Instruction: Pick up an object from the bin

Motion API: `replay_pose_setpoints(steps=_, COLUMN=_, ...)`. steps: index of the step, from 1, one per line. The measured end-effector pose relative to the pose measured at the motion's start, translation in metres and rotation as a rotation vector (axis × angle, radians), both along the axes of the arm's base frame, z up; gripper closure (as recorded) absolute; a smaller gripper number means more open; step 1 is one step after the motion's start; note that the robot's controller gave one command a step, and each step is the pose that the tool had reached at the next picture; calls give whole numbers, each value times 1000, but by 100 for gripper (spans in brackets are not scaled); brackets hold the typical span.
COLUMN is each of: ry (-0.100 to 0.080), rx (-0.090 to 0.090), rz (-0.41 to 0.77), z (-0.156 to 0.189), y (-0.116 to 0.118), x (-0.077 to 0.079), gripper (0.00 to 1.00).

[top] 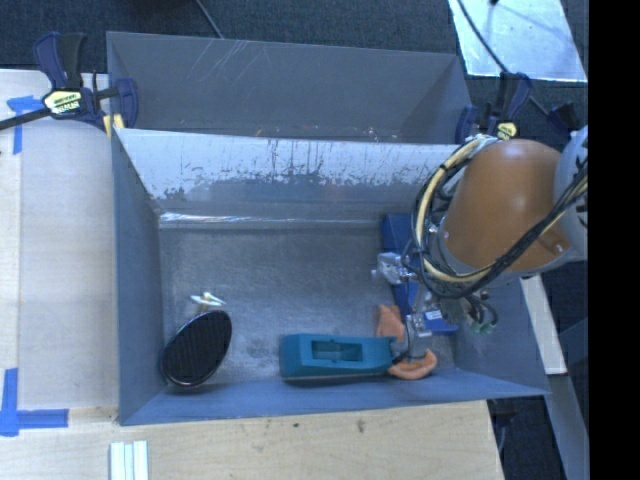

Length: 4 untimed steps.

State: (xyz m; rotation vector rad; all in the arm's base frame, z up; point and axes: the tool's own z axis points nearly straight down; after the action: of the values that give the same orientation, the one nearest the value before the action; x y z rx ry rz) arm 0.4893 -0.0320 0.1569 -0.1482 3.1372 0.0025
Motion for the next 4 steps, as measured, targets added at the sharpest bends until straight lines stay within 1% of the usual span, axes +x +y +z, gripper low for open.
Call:
replay_pose_setpoints(steps=1, ry=-3, rx=-3, rz=40, z=35, y=-80, x=49, gripper=0)
replay_pose_setpoints(steps=2, ry=-10, rx=-5, rz=32, z=32, y=-83, x=51, gripper=0)
replay_pose_setpoints(steps=3, ry=-7, rx=-3, rz=100, z=-21, y=-75, x=15, gripper=0)
replay_pose_setpoints(steps=4, ry=3, rx=0, rz=107, z=-55, y=-77, x=-1, gripper=0)
